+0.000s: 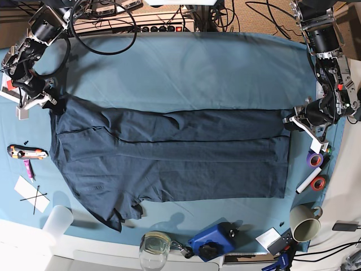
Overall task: Fold the T-shirt properly
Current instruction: 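Pull the folded edge with both grippers away from the hem, flattening the shirt, then grasp the sleeve corner with the right gripper while the left holds the edge, then move the right gripper to the hem corner and grasp it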
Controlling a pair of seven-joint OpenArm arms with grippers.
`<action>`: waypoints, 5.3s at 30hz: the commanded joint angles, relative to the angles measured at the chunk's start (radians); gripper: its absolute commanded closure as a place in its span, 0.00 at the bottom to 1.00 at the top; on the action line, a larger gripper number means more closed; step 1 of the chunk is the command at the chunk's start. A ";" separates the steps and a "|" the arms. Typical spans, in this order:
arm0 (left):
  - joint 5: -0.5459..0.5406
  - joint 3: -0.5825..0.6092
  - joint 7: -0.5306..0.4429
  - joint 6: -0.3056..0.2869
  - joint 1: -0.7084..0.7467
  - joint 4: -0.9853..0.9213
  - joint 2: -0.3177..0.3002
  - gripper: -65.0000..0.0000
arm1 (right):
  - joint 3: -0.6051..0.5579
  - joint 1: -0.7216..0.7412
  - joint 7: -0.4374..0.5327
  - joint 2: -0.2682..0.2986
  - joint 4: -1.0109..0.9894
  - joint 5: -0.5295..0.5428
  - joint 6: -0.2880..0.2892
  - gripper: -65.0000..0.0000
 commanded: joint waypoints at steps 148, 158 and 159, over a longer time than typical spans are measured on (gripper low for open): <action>0.006 -0.034 -0.126 -0.090 0.295 0.536 -0.044 0.58 | -0.695 0.177 -0.179 0.290 -0.080 0.169 -0.002 1.00; 0.009 -0.034 -0.126 -0.090 0.295 0.536 -0.044 0.58 | -0.597 0.071 -0.194 0.288 0.111 0.154 -0.002 1.00; 0.009 -0.034 -0.126 -0.090 0.295 0.536 -0.044 0.58 | -0.588 0.073 -0.194 0.288 0.111 0.160 -0.002 1.00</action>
